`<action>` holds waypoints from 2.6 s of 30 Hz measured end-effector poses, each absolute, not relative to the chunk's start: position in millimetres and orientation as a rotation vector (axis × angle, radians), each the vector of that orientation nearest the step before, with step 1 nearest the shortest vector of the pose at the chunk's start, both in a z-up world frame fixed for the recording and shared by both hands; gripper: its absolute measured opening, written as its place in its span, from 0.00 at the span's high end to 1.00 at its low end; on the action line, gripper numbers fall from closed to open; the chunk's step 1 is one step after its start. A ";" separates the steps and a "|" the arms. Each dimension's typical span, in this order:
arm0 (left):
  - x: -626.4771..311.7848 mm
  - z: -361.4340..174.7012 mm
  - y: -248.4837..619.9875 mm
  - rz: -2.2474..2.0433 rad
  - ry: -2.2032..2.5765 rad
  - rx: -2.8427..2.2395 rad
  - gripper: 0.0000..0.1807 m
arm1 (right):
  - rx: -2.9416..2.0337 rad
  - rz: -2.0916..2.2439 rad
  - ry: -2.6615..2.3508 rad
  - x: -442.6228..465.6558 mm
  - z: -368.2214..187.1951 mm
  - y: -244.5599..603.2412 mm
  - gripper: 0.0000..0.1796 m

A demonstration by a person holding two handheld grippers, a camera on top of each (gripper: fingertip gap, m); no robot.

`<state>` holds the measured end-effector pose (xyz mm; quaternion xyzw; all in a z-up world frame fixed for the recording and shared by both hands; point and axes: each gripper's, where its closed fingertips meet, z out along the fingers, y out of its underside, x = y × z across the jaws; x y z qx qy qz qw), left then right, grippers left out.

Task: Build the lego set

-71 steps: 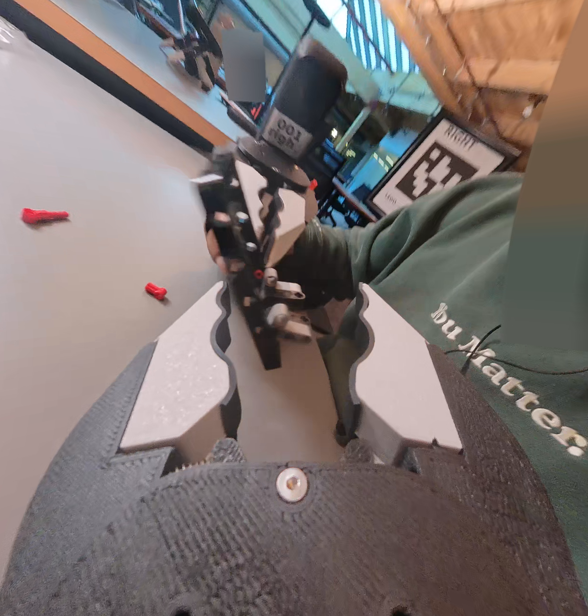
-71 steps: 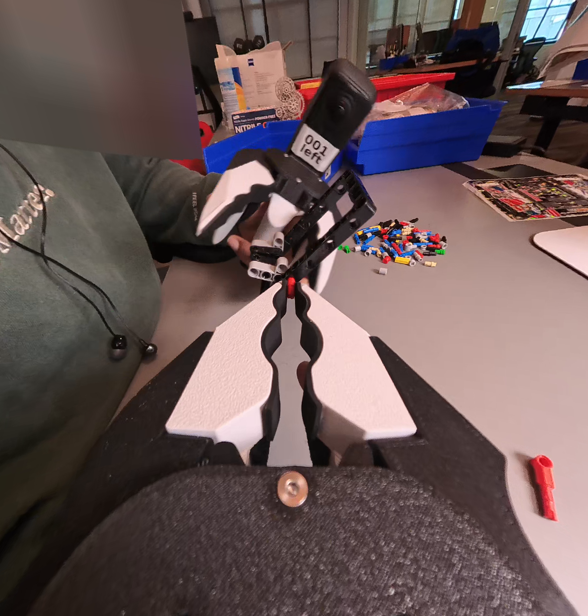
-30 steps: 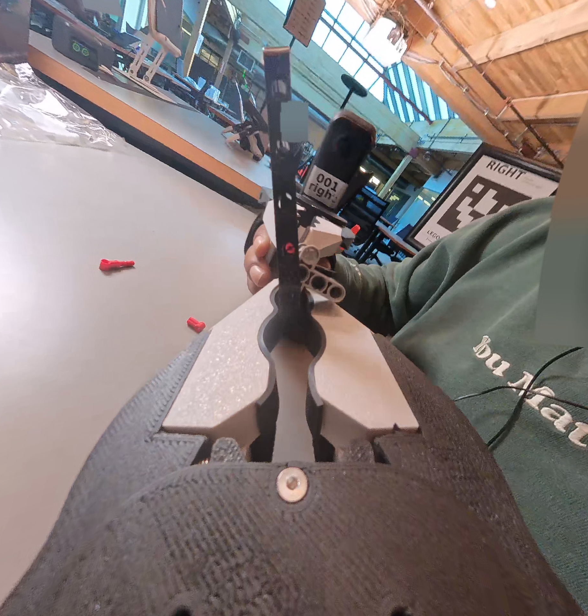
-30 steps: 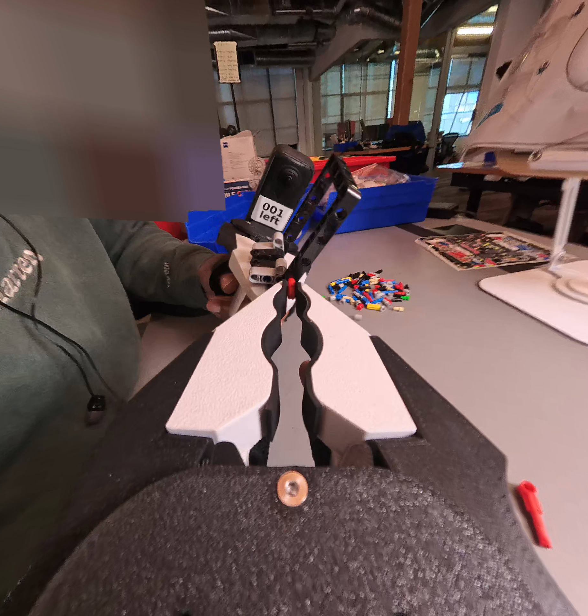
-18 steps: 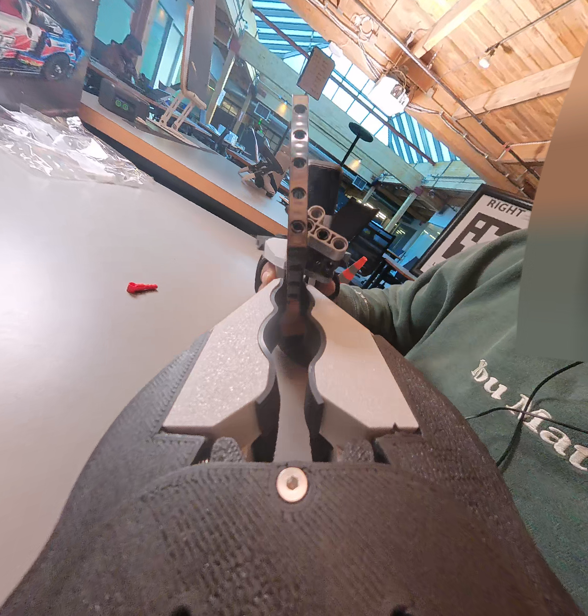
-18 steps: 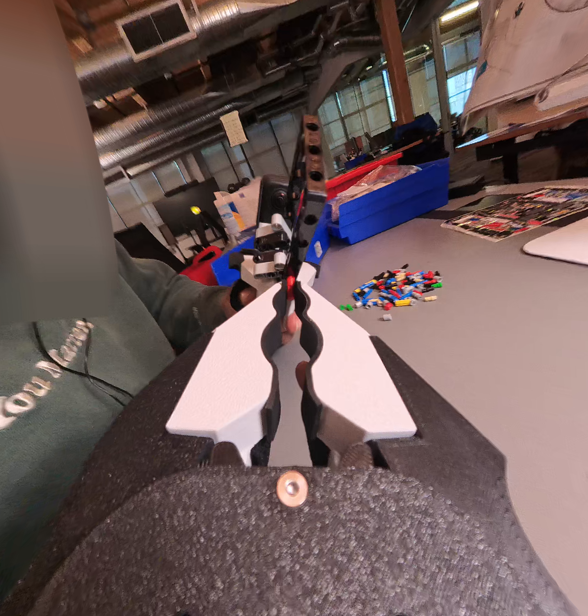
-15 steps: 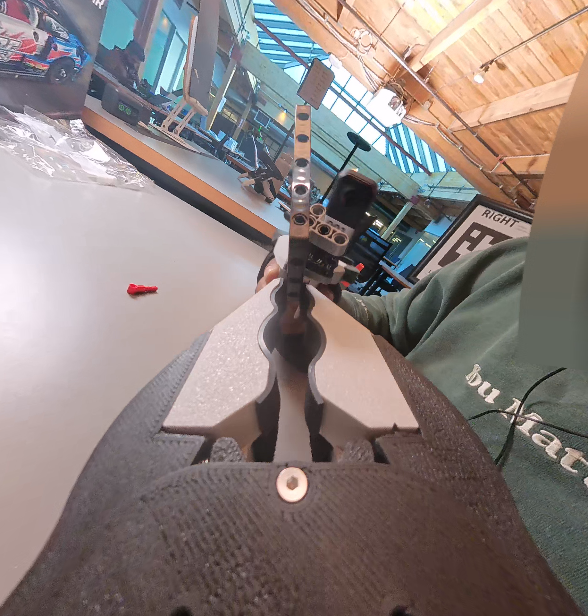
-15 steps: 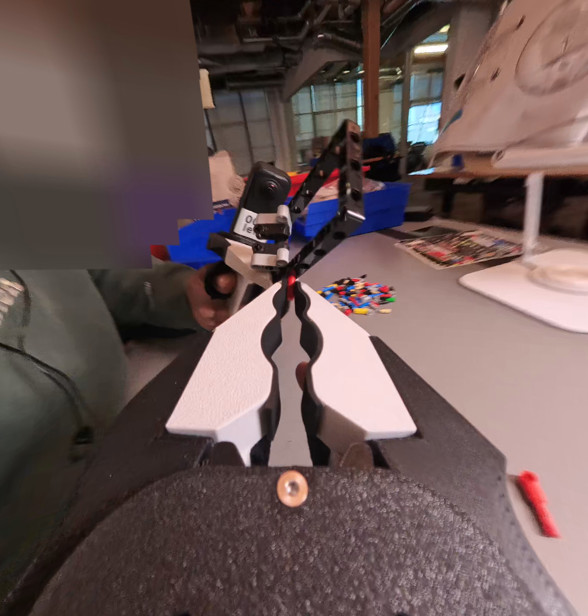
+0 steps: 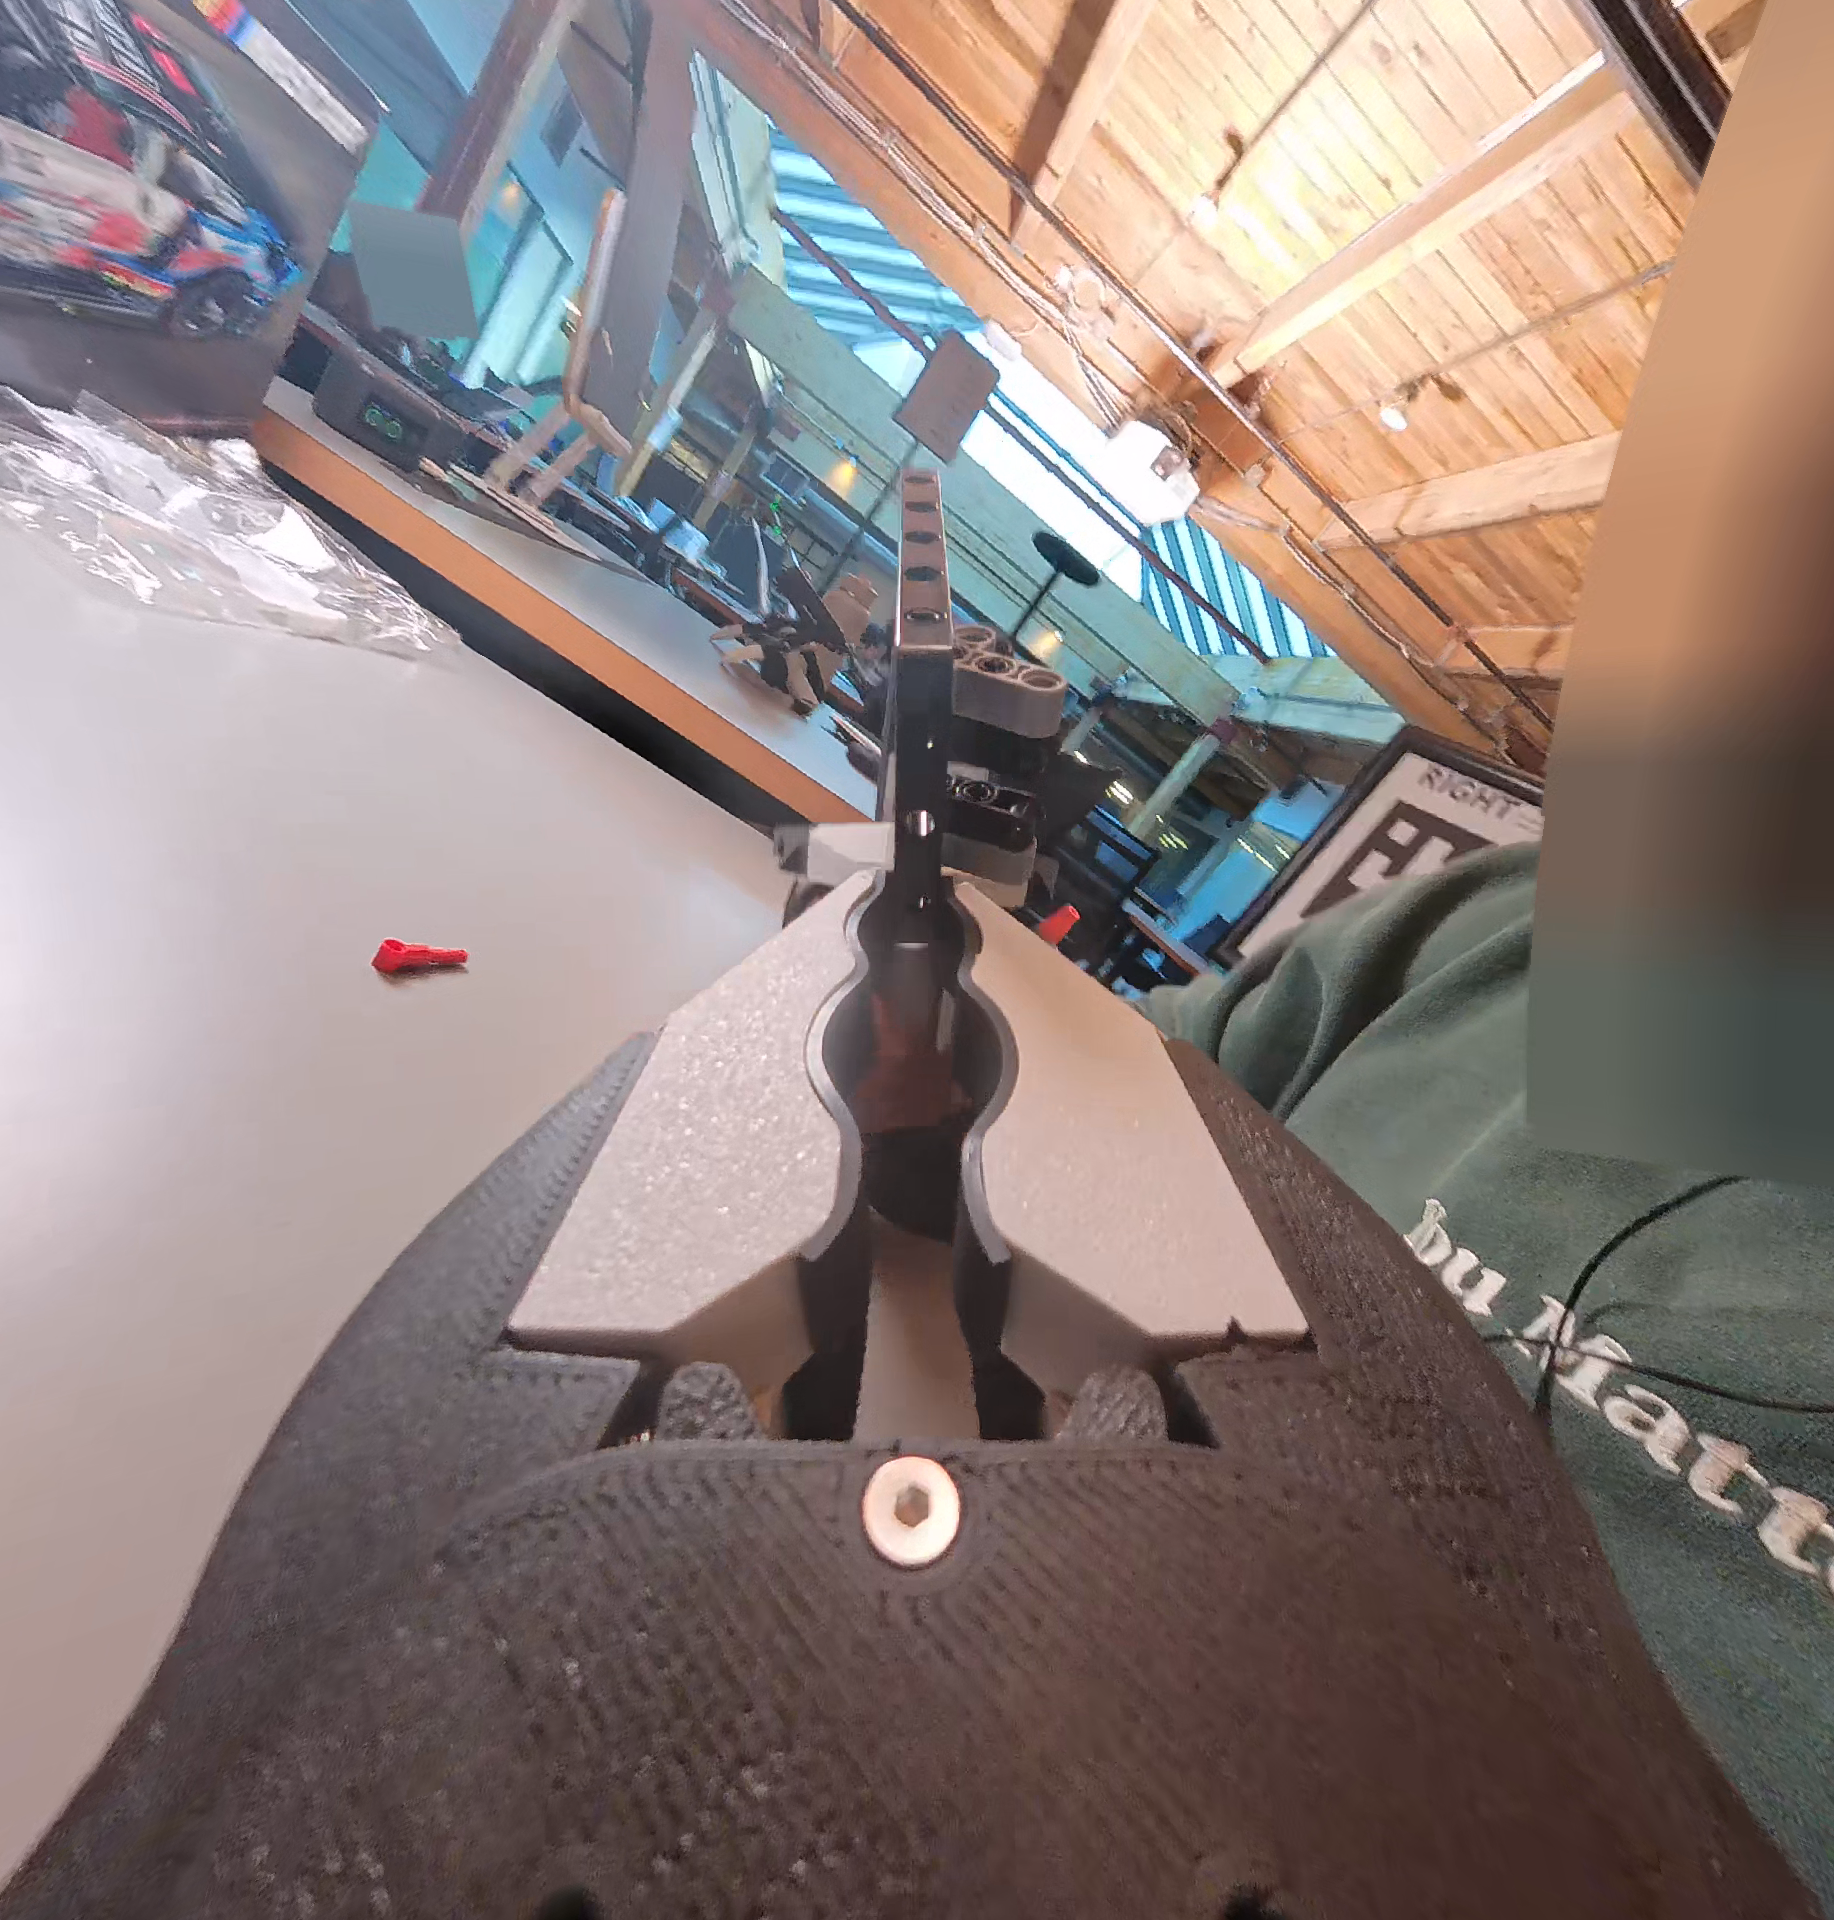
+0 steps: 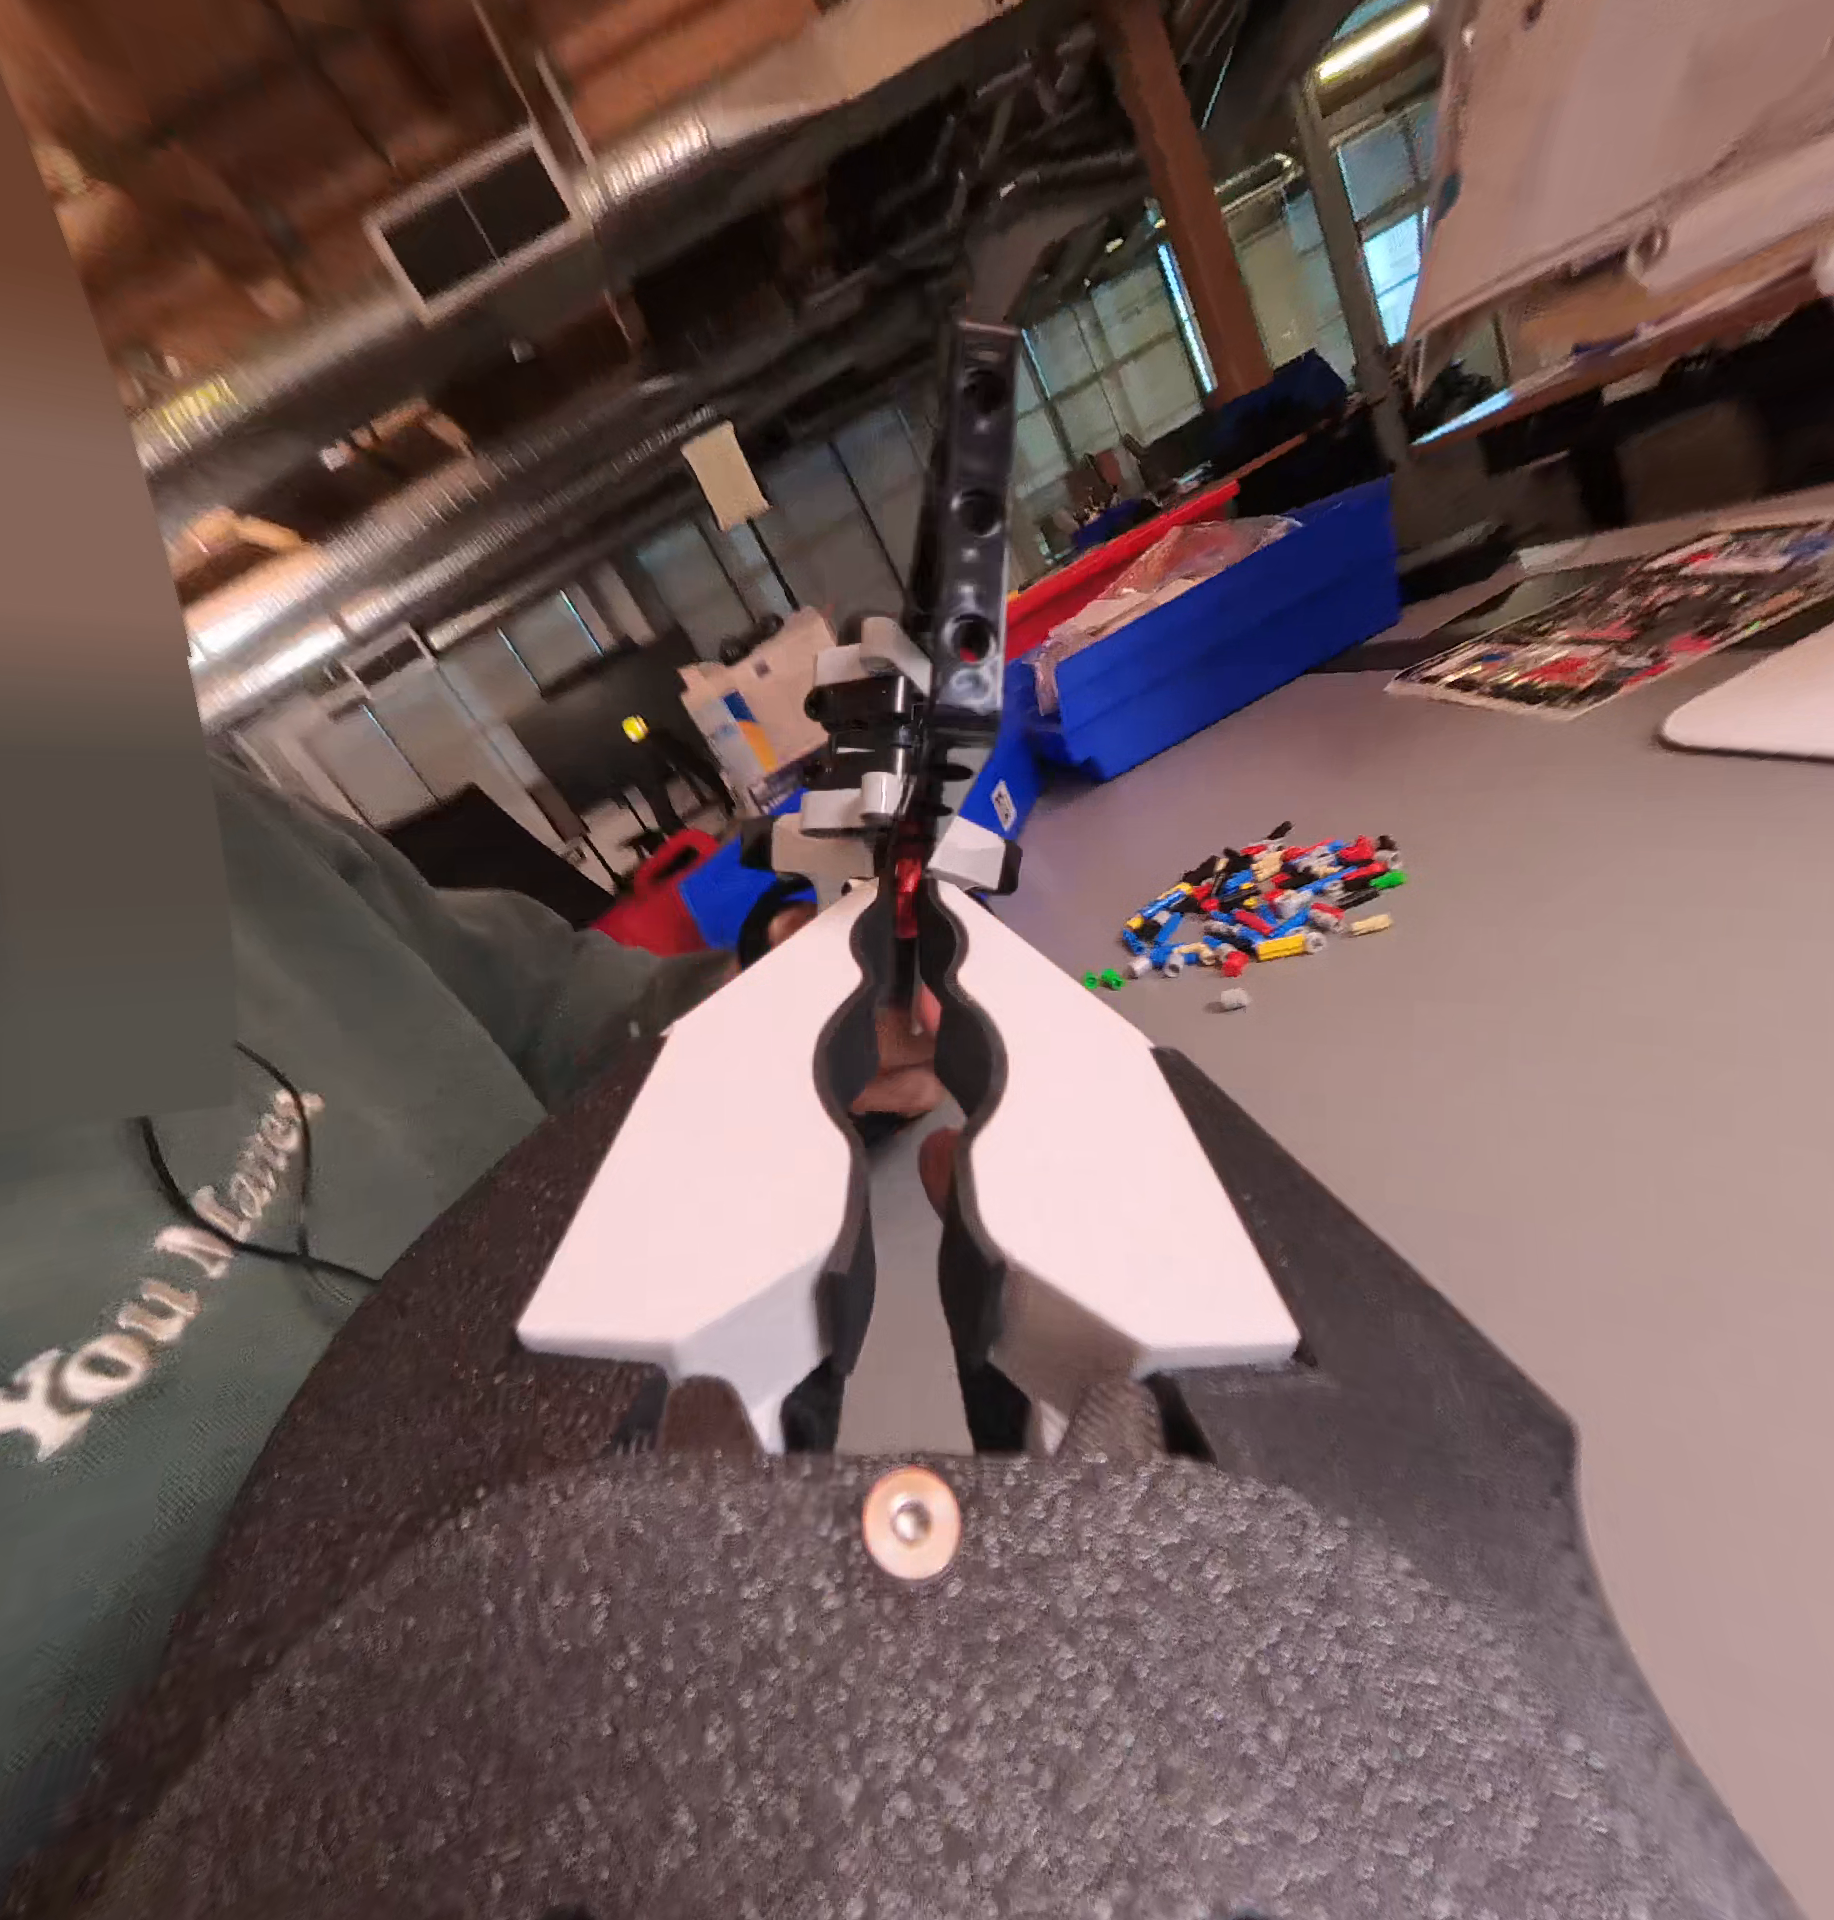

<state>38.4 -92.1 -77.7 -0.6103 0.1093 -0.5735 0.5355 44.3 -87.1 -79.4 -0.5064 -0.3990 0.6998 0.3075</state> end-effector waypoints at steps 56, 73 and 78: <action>53.9 -141.6 -110.9 -0.984 0.988 -2.005 0.96 | -1.380 1.345 -1.889 60.5 -159.4 -105.3 0.99; 49.0 -184.0 -107.4 -1.271 0.772 -2.139 0.96 | -1.424 1.191 -1.926 59.8 -180.7 -105.1 0.99; 45.6 -192.2 -106.5 -1.278 0.733 -2.182 0.89 | -1.451 1.024 -1.987 60.8 -199.0 -97.9 0.98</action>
